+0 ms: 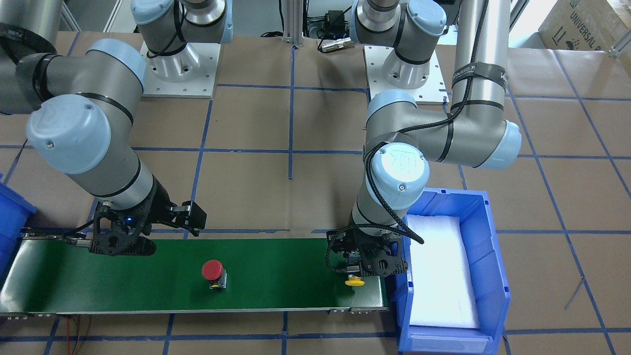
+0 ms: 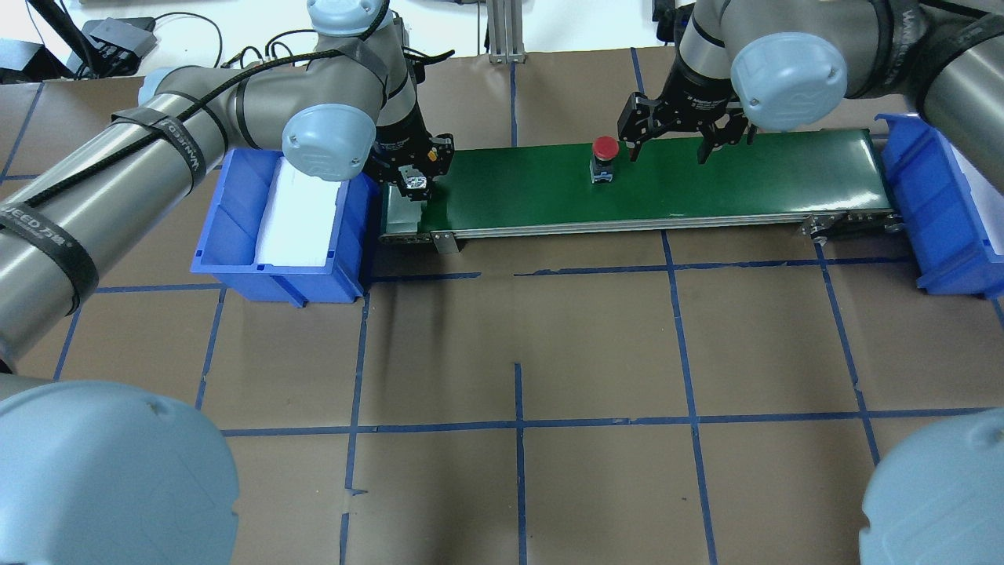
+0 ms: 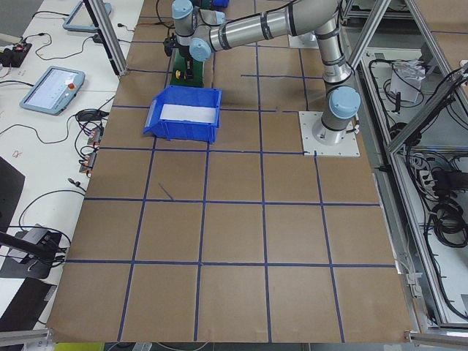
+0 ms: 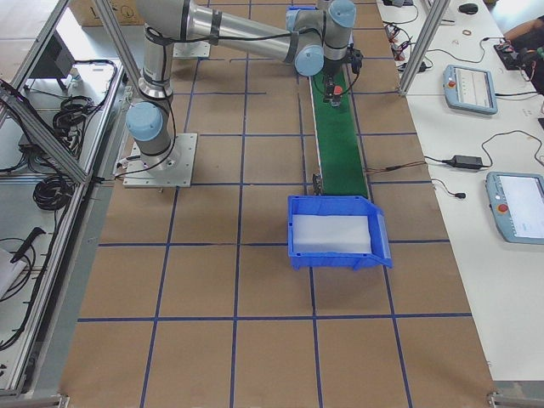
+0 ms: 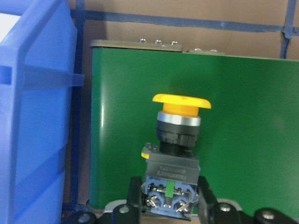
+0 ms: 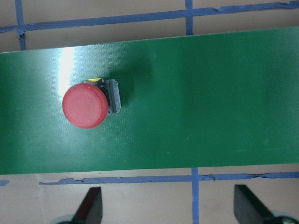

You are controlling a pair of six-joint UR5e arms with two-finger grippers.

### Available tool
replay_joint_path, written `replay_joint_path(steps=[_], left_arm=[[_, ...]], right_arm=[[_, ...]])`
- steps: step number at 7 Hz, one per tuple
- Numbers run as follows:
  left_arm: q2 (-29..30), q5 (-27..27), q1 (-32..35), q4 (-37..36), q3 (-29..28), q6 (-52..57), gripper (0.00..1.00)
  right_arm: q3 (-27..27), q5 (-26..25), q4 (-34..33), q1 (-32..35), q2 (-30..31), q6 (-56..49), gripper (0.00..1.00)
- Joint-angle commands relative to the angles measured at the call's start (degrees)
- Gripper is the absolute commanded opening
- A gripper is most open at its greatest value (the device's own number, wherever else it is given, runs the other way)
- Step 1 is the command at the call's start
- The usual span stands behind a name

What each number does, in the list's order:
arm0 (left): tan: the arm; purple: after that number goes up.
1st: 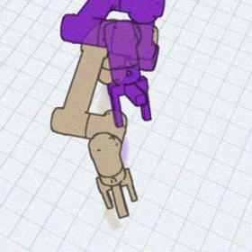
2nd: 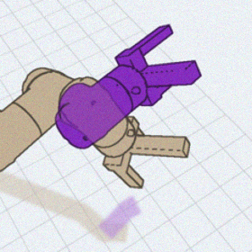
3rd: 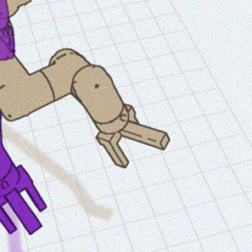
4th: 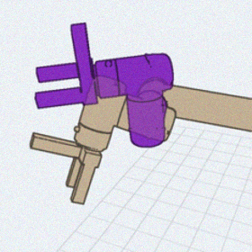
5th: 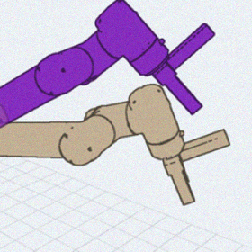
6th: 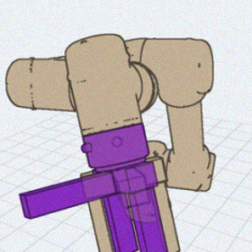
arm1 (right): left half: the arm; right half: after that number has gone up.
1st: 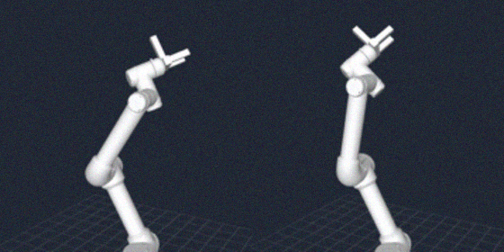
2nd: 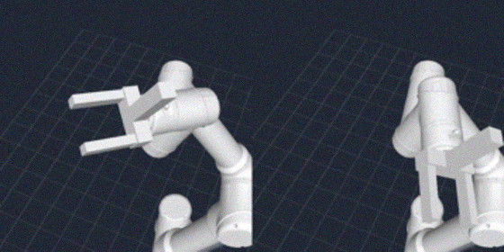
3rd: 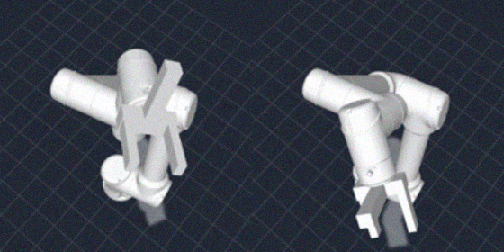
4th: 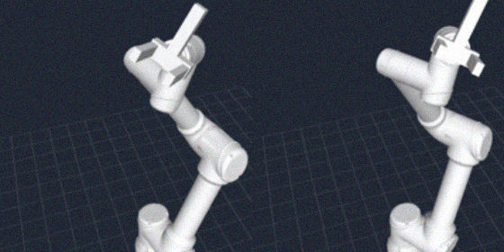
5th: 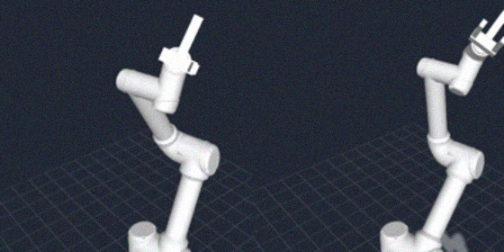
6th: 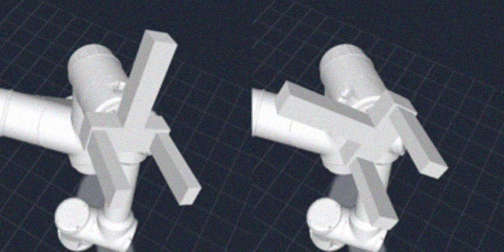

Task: Transport two buttons from left to right
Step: 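Place the yellow button on the belt while the right gripper grasps the red button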

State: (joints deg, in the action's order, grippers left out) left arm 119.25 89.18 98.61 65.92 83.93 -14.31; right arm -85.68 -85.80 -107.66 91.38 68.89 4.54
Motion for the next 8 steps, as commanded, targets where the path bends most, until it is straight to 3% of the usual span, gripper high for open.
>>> replay_joint_path(steps=[1,4,5,8], left_arm=[[0.45,0.3,0.0,-0.01,0.27,-1.32,0.31],[0.8,0.47,0.0,-0.53,0.8,-1.33,0.31],[0.81,0.47,0.0,-0.53,1.23,-1.94,0.65],[-0.59,0.47,0.0,0.16,0.1,-1.33,0.93]], right_arm=[[0.07,-0.51,-1.23,1.7,-1.12,2.58,1.0],[0.16,-0.6,-3.61,1.7,-3.24,2.05,1.0],[0.33,-0.68,-4.3,1.7,-4.02,1.97,1.0],[2.97,-0.68,-4.75,1.7,-6.93,1.7,1.0]])
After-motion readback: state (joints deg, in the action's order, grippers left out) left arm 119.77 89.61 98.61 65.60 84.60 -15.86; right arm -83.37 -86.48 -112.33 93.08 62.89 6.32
